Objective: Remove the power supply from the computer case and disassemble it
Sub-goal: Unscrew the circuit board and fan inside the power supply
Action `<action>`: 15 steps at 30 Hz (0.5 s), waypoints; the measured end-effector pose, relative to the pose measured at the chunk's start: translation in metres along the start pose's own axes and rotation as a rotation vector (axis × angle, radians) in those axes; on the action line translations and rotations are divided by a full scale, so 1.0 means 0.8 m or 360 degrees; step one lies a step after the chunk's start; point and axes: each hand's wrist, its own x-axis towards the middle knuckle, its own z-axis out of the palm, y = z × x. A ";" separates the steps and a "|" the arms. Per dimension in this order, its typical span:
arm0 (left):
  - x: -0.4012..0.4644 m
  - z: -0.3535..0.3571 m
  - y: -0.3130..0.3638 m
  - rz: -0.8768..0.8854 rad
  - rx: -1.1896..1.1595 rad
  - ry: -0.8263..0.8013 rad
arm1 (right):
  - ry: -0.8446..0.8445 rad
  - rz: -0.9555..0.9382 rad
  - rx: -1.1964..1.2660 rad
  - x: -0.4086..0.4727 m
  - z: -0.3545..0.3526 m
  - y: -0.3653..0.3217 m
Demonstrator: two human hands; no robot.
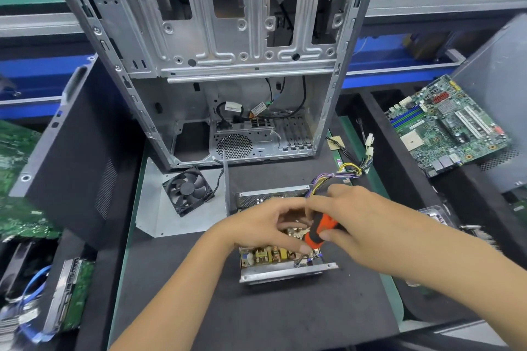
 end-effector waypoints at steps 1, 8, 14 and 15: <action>-0.002 -0.004 -0.001 0.0002 0.0013 0.0014 | 0.0005 0.0008 0.0010 0.000 -0.001 0.002; -0.007 -0.012 -0.003 0.0004 0.0186 0.0091 | 0.0058 -0.0001 0.0010 -0.002 -0.011 0.008; -0.004 -0.003 -0.016 0.0312 0.1367 0.0163 | -0.0002 0.0016 -0.0054 -0.005 -0.017 0.006; -0.003 0.002 -0.021 0.0399 0.1651 0.0111 | -0.0013 0.0023 -0.0058 -0.006 -0.018 0.006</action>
